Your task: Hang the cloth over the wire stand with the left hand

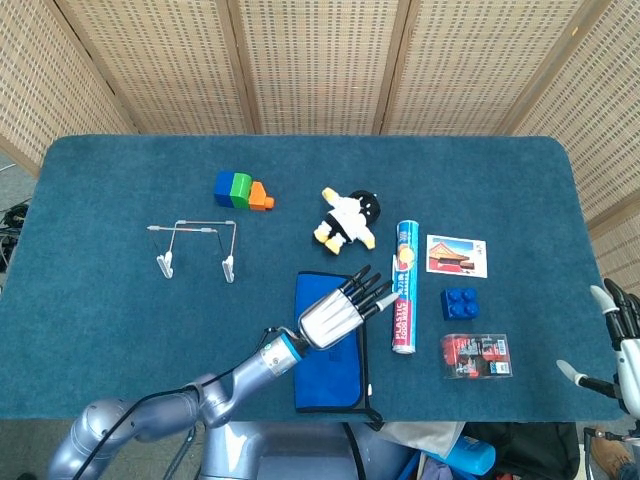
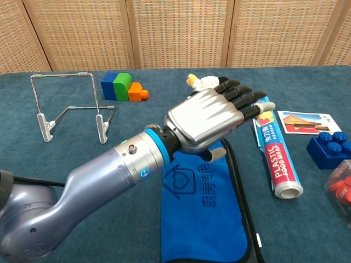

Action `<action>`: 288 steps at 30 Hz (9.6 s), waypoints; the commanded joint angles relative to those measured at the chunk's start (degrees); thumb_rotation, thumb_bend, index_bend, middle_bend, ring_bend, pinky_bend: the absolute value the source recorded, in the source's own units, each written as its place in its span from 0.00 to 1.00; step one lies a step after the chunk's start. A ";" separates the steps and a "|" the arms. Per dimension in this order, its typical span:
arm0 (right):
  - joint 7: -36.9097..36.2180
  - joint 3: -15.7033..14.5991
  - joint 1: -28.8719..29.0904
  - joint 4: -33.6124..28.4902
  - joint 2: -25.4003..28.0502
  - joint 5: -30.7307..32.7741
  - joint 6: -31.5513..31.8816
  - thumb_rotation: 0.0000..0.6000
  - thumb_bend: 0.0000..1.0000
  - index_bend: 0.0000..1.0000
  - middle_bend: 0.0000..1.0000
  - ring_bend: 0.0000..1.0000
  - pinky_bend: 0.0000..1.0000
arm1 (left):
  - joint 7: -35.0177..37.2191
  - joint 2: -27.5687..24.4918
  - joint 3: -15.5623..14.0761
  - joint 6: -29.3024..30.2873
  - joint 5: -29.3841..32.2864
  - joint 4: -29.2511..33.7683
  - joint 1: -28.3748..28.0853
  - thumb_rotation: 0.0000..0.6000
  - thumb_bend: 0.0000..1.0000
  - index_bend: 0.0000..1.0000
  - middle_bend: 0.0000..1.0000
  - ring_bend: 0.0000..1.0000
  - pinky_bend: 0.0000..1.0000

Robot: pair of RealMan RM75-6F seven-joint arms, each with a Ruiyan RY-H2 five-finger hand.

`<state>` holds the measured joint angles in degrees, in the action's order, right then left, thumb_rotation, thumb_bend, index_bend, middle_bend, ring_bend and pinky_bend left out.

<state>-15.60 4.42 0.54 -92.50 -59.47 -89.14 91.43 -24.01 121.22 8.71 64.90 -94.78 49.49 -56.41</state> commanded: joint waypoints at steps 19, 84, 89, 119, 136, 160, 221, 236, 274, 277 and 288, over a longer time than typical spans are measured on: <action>0.45 -0.18 0.52 -0.30 -0.03 0.23 -1.15 1.00 0.00 0.01 0.00 0.00 0.00 | -25.97 -12.32 12.37 -11.45 39.08 23.84 4.19 1.00 0.30 0.19 0.36 0.38 0.36; 0.72 -0.58 1.80 -0.37 0.07 1.36 -4.29 1.00 0.00 0.01 0.00 0.00 0.00 | -31.25 -8.59 15.98 -9.71 79.20 17.63 -11.42 1.00 0.35 0.39 0.89 0.86 0.98; 0.89 -0.57 1.87 -0.32 0.01 1.44 -4.39 1.00 0.00 0.01 0.00 0.00 0.00 | -29.95 -6.36 15.83 -10.00 78.88 14.25 -12.45 1.00 0.36 0.40 0.89 0.86 0.98; -0.46 -0.76 1.94 -0.36 0.56 1.45 -4.71 1.00 0.00 0.01 0.00 0.00 0.00 | -32.76 -4.20 15.86 -9.41 81.52 11.14 -13.15 1.00 0.37 0.46 0.88 0.85 0.97; -0.79 -0.88 1.90 -0.47 0.76 1.23 -4.57 1.00 0.00 0.01 0.00 0.00 0.00 | -34.25 -5.00 15.90 -8.63 82.79 14.21 -13.19 1.00 0.36 0.67 0.87 0.85 0.97; -0.89 -1.16 1.71 -0.72 1.10 0.65 -4.14 1.00 0.00 0.01 0.00 0.00 0.00 | -33.31 -6.68 14.27 -6.50 79.99 18.23 -12.61 1.00 0.75 0.73 0.87 0.85 0.96; 2.93 -2.26 1.85 -2.14 0.56 -0.92 -4.18 1.00 0.00 0.01 0.00 0.00 0.00 | -7.03 -52.56 20.25 -7.74 68.11 41.95 2.48 1.00 1.00 0.80 0.89 0.85 0.96; 3.86 -2.74 1.56 -2.56 0.39 -2.15 -3.30 1.00 0.00 0.01 0.00 0.00 0.00 | 10.53 -61.64 19.50 -12.41 58.28 44.36 10.95 1.00 1.00 0.80 0.89 0.85 0.96; 4.27 -3.42 1.45 -3.14 0.54 -3.46 -2.76 1.00 0.00 0.01 0.00 0.00 0.00 | 35.54 -68.38 14.96 -5.77 42.63 56.69 26.18 1.00 1.00 0.80 0.89 0.85 0.95; 4.32 -3.51 1.37 -3.22 0.57 -3.69 -2.58 1.00 0.00 0.01 0.00 0.00 0.00 | 37.21 -67.51 13.55 -5.90 40.11 55.48 27.16 1.00 1.00 0.81 0.89 0.85 0.95; 4.51 -3.70 1.14 -3.42 0.64 -4.10 -2.08 1.00 0.00 0.01 0.00 0.00 0.00 | 45.70 -64.22 9.08 -9.34 30.26 48.67 28.82 1.00 1.00 0.81 0.89 0.84 0.94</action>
<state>-11.09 0.72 1.68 -95.92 -58.83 -93.25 89.35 19.90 56.47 18.79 56.50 -62.23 99.50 -27.89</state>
